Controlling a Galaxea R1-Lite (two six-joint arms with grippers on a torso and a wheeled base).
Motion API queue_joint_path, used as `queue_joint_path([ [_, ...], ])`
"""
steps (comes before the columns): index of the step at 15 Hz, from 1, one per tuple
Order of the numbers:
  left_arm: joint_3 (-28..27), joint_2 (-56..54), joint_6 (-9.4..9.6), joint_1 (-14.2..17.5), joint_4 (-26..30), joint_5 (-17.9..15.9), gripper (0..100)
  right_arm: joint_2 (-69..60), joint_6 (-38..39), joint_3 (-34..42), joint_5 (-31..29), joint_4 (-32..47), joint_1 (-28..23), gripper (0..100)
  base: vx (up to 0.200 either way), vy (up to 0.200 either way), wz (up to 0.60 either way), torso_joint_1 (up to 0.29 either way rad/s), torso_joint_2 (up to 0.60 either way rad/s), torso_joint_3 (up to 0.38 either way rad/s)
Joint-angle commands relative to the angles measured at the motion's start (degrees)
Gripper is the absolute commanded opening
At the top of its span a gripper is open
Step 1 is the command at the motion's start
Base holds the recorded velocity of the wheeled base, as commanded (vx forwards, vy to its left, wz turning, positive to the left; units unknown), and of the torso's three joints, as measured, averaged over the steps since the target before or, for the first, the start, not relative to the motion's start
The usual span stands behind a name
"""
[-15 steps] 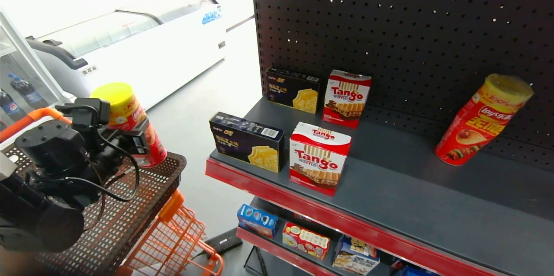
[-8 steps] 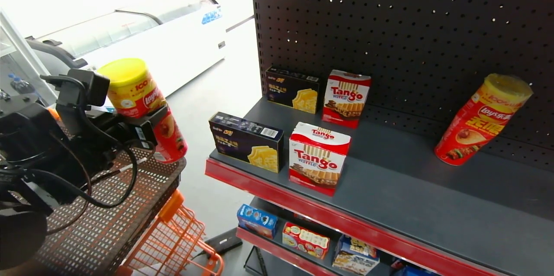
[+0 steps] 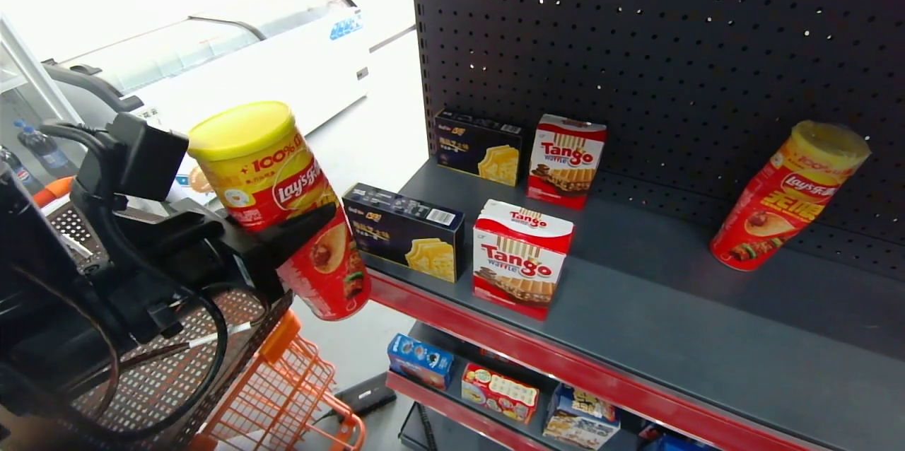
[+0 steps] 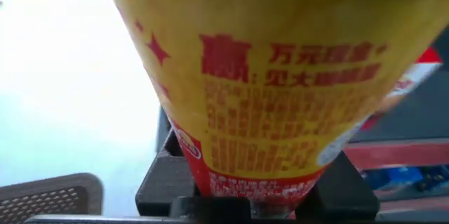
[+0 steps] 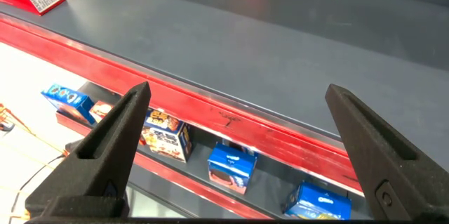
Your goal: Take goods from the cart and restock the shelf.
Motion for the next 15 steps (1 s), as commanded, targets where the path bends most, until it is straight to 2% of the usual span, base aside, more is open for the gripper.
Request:
queue_joint_path([
  [1, 2.0, -1.9, 0.24, -1.3, -0.7, -0.4, 0, 0.1, 0.0, 0.0, 0.0, 0.0, 0.0, 100, 0.0, 0.0, 0.0, 0.0, 0.0, 0.0],
  [3, 1.0, -2.3, 0.06, -4.2, -0.2, -1.8, 0, 0.1, 0.0, 0.0, 0.0, 0.0, 0.0, 100, 0.0, 0.0, 0.0, 0.0, 0.0, 0.0],
  [5, 1.4, -2.4, -0.02, -7.5, -0.2, -1.8, 0, 0.1, 0.0, 0.0, 0.0, 0.0, 0.0, 100, 0.0, 0.0, 0.0, 0.0, 0.0, 0.0],
  [9, 1.1, -4.4, -0.11, -11.4, 3.0, -2.0, 0, 0.1, 0.0, 0.0, 0.0, 0.0, 0.0, 100, 0.0, 0.0, 0.0, 0.0, 0.0, 0.0],
  [13, 1.2, -4.2, -0.2, -15.8, 3.0, -1.9, 0, 0.1, 0.0, 0.0, 0.2, 0.0, 0.0, 100, 0.0, 0.0, 0.0, 0.0, 0.0, 0.0],
  [15, 1.4, -3.8, -0.2, -16.6, 3.0, -2.3, 0, 0.1, -0.2, 0.0, 0.2, 0.0, 0.0, 100, 0.0, 0.0, 0.0, 0.0, 0.0, 0.0],
])
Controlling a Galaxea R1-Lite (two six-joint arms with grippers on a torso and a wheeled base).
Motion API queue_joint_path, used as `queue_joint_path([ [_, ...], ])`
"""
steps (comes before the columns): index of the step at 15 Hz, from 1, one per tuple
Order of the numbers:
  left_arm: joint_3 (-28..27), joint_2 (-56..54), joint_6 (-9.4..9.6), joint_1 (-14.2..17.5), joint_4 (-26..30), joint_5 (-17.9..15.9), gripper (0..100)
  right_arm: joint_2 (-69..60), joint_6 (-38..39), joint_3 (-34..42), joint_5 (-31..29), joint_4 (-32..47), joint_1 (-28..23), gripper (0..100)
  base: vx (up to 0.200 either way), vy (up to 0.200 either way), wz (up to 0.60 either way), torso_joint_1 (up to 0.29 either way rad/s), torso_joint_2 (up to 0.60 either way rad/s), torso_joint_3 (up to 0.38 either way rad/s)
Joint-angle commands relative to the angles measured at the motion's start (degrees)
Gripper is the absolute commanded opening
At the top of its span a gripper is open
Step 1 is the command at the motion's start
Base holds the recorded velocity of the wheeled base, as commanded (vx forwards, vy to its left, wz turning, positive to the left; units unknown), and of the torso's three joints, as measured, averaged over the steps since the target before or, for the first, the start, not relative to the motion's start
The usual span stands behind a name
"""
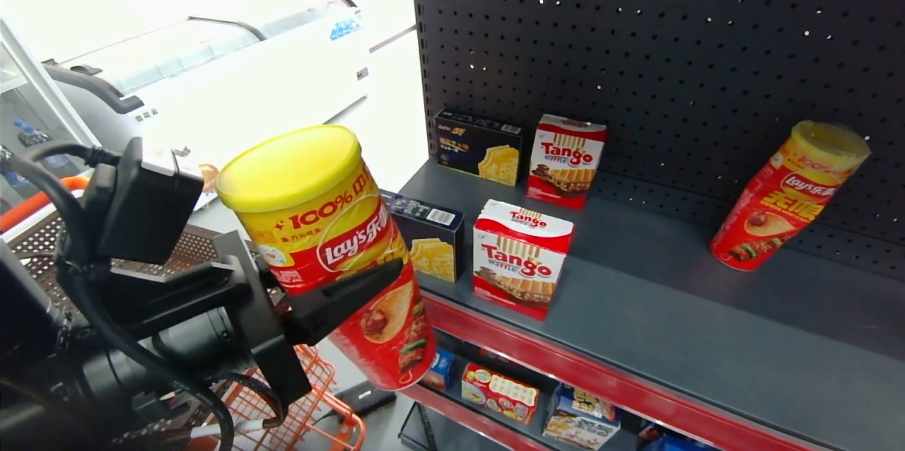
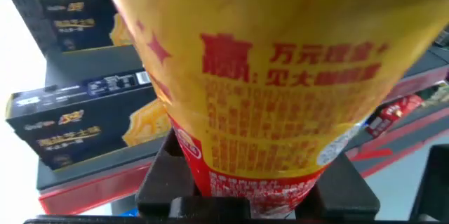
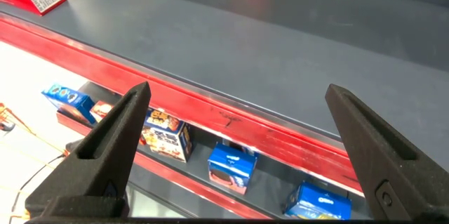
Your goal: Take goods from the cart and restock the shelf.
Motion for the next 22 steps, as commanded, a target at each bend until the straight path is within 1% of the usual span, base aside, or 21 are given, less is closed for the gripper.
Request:
queue_joint_path([
  [1, 0.0, 0.6, -0.04, -0.7, 0.0, -1.2, 0, 0.1, -0.1, 0.0, 0.0, 0.0, 0.0, 100, 0.0, 0.0, 0.0, 0.0, 0.0, 0.0],
  [2, -0.1, 0.7, -0.04, -0.7, 0.0, -2.0, 0, 0.1, -0.2, 0.0, 0.0, 0.0, 0.0, 100, 0.0, 0.0, 0.0, 0.0, 0.0, 0.0],
  [4, 0.1, 0.7, -0.04, -0.8, 0.0, -5.1, 0, 0.1, 0.1, 0.0, 0.0, 0.0, 0.0, 100, 0.0, 0.0, 0.0, 0.0, 0.0, 0.0],
  [6, 0.6, 0.6, -0.04, -0.8, 0.0, -5.9, 0, 0.1, 0.1, 0.0, 0.0, 0.0, 0.0, 100, 0.0, 0.0, -0.6, 0.002, 0.0, 0.005],
  [7, 0.5, 0.6, -0.04, -0.9, 0.0, -6.9, 0, 0.1, 0.2, 0.0, 0.0, 0.0, 0.0, 100, 0.0, 0.0, -0.6, 0.002, 0.0, 0.007],
  [8, 0.4, 0.6, -0.04, -1.0, 0.0, -7.0, 0, 0.1, 0.2, 0.0, 0.0, 0.0, 0.0, 100, 0.0, 0.0, -0.6, -0.012, 0.0, 0.002],
  [9, 0.0, 0.6, -0.04, -2.4, 0.0, -7.3, 0, 0.1, 0.1, 0.0, 0.0, 0.0, 0.0, 100, 0.0, 0.0, -0.6, 0.002, 0.0, 0.002],
  [10, -0.1, 0.6, -0.04, -2.8, 0.0, -7.3, 0, 0.1, 0.1, 0.0, 0.0, 0.0, 0.0, 100, 0.0, 0.0, -0.6, 0.012, 0.01, -0.002],
  [16, -0.7, 0.5, -0.04, -2.8, -0.1, -7.8, 0, 0.1, 0.2, 0.0, 0.0, 0.0, 0.0, 100, 0.0, 0.0, -0.6, 0.005, 0.0, -0.001],
  [19, -0.3, 0.5, -0.04, -2.0, -0.2, -7.9, 0, 0.1, 0.1, 0.0, 0.0, 0.0, 0.0, 100, 0.0, 0.0, 0.0, 0.0, 0.0, 0.0],
  [22, 0.0, 0.5, -0.04, -1.9, -0.6, -7.9, 0, 0.1, 0.1, 0.0, 0.0, 0.0, 0.0, 100, 0.0, 0.0, 0.0, 0.0, 0.0, 0.0],
])
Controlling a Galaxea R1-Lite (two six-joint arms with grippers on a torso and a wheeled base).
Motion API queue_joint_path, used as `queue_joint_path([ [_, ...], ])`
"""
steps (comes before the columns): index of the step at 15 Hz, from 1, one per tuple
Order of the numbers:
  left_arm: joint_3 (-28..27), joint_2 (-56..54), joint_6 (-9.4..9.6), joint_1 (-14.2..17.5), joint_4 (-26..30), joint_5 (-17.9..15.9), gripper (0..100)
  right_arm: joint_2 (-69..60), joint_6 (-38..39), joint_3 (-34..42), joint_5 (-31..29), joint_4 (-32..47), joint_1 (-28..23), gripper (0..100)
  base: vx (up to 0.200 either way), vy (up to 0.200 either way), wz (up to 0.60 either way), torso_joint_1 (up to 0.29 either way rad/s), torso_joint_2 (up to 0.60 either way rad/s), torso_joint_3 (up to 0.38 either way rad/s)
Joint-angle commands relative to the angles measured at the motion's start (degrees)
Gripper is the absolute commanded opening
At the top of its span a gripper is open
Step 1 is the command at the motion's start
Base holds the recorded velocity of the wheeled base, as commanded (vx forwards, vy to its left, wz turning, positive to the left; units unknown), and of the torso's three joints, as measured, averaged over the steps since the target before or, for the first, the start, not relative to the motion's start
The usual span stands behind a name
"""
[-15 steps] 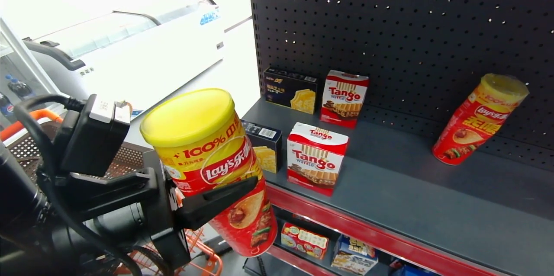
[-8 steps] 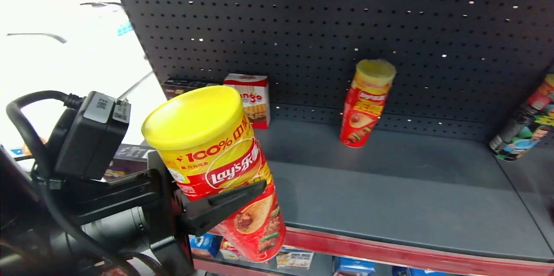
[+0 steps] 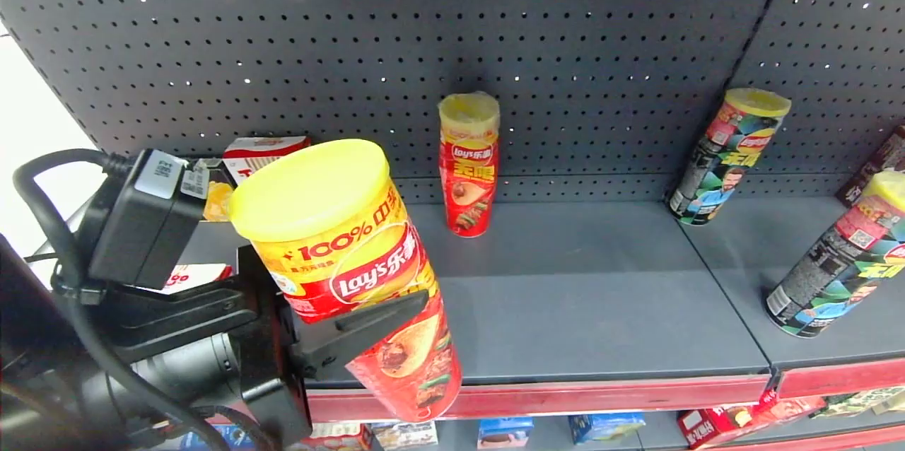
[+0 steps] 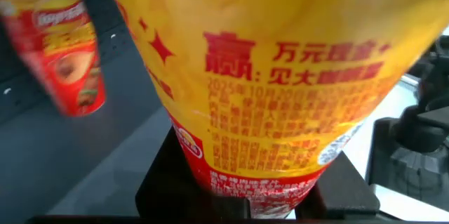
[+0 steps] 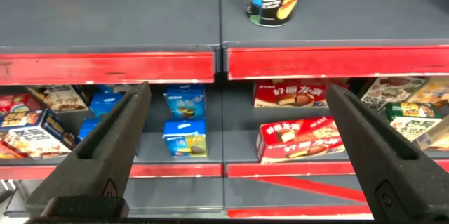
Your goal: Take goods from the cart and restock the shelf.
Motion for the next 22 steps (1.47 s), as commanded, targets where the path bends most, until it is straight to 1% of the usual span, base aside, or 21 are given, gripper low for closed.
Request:
queue_joint_path([
  [1, 0.2, 0.0, -0.11, 0.1, -0.1, 0.0, 0, 0.1, 0.0, 0.0, 0.0, 0.1, 0.1, 100, 0.0, 0.0, 0.0, 0.0, 0.0, 0.0],
  [7, 0.2, -0.1, -0.11, 2.4, 0.1, 0.0, 0, 0.1, 0.0, 0.0, 0.1, 0.1, 0.1, 100, 0.0, 0.0, 0.0, 0.0, 0.0, 0.0],
  [8, 0.2, -0.1, -0.19, 2.9, 0.1, 0.0, 0, 0.1, -0.1, 0.0, 0.1, 0.1, 0.1, 100, 0.0, 0.0, 0.0, 0.0, 0.0, 0.0],
  [9, 0.3, -0.1, -0.81, 3.3, -0.1, -0.1, 0, 0.1, -0.1, 0.0, 0.1, 0.1, 0.1, 100, 0.0, 0.0, 0.0, 0.0, 0.0, 0.0],
  [10, 0.2, -0.1, -1.78, 3.3, -0.3, -0.1, 0, 0.1, -0.2, 0.0, 0.1, 0.1, 0.1, 100, 0.0, 0.0, 0.0, 0.0, 0.0, 0.0],
  [16, 0.9, -0.3, -2.04, 3.4, -0.3, 0.0, 0, 0.1, 0.0, 0.0, -0.2, 0.1, 0.1, 100, 0.0, 0.0, 0.0, 0.0, 0.0, 0.0],
  [20, 5.0, -0.7, -2.13, 4.2, -1.1, -0.2, 0, 0.1, -0.3, -0.2, 0.3, 0.2, 0.2, 100, 0.0, 0.0, 0.0, 0.0, 0.0, 0.0],
  [22, 5.1, -2.1, -2.13, 4.6, -1.1, -0.2, 0, 0.2, -0.3, -0.3, 1.8, 0.4, 0.5, 100, 0.0, 0.0, 0.0, 0.0, 0.0, 0.0],
])
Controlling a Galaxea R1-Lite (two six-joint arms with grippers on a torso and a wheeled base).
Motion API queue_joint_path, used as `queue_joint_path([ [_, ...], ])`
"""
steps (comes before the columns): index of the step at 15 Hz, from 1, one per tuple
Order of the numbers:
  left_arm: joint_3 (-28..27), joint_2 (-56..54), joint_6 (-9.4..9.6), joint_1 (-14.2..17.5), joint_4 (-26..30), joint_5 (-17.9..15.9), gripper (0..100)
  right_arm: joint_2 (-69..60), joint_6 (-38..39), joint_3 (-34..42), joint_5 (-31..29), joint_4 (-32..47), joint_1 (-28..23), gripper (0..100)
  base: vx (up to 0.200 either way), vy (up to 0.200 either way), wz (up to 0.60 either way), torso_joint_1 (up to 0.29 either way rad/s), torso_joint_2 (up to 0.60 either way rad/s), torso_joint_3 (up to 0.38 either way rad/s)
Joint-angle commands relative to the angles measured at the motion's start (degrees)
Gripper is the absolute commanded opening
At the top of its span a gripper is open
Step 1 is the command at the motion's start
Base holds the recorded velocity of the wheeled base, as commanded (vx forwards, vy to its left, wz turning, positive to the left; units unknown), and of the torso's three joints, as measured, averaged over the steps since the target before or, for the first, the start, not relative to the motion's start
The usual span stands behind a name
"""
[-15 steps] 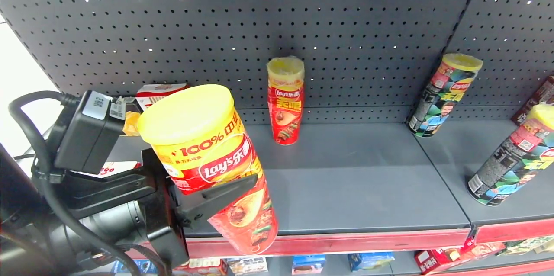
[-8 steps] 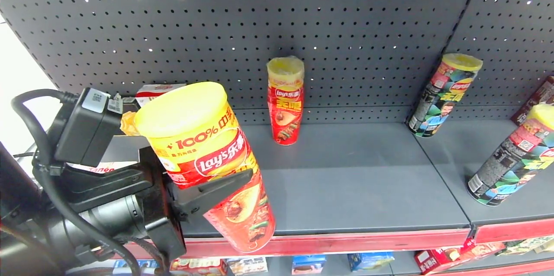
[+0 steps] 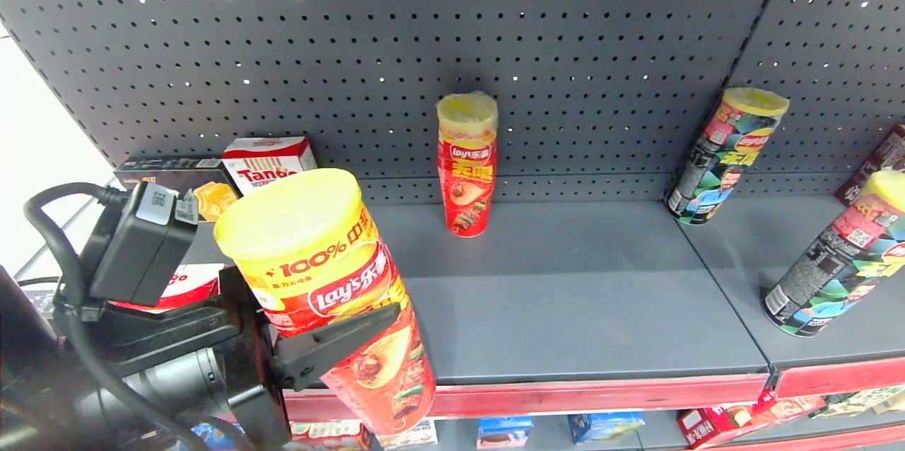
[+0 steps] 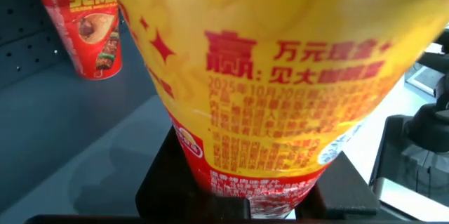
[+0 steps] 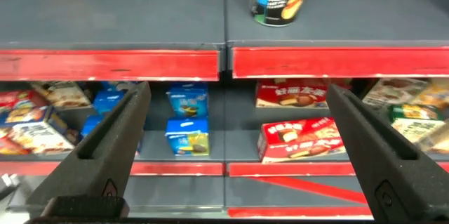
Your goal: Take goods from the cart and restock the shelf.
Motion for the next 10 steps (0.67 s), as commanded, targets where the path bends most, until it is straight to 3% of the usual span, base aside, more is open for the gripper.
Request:
queue_joint_path([
  [1, 0.4, -1.1, -0.11, 0.2, 0.0, 0.0, 0, 0.2, 0.4, 0.0, 0.3, -0.1, 0.0, 100, 0.0, 0.0, 0.0, 0.0, 0.0, 0.0],
  [3, 0.5, -2.0, -0.28, 0.3, 0.1, 0.1, 0, 0.6, 2.5, -2.6, 0.4, -0.1, -0.1, 100, 0.0, 0.0, 0.0, 0.0, 0.0, 0.0],
  [4, 0.5, -2.6, -1.42, 0.3, 0.0, 0.0, 0, 8.3, 7.7, -12.5, 0.3, 0.7, 0.8, 100, 0.0, 0.0, 0.0, 0.0, 0.0, 0.0],
  [6, 1.4, -2.9, -2.13, 0.5, 0.0, 0.0, 0, 19.3, 4.2, -20.1, 1.2, 0.5, 3.4, 100, 0.0, 0.0, 0.0, 0.0, 0.0, 0.0],
  [10, 2.1, -3.2, -2.13, 0.5, 0.0, 0.1, 0, 29.4, -1.2, -21.0, 4.4, -1.9, 13.2, 100, 0.0, 0.0, 0.0, 0.0, 0.0, 0.0],
])
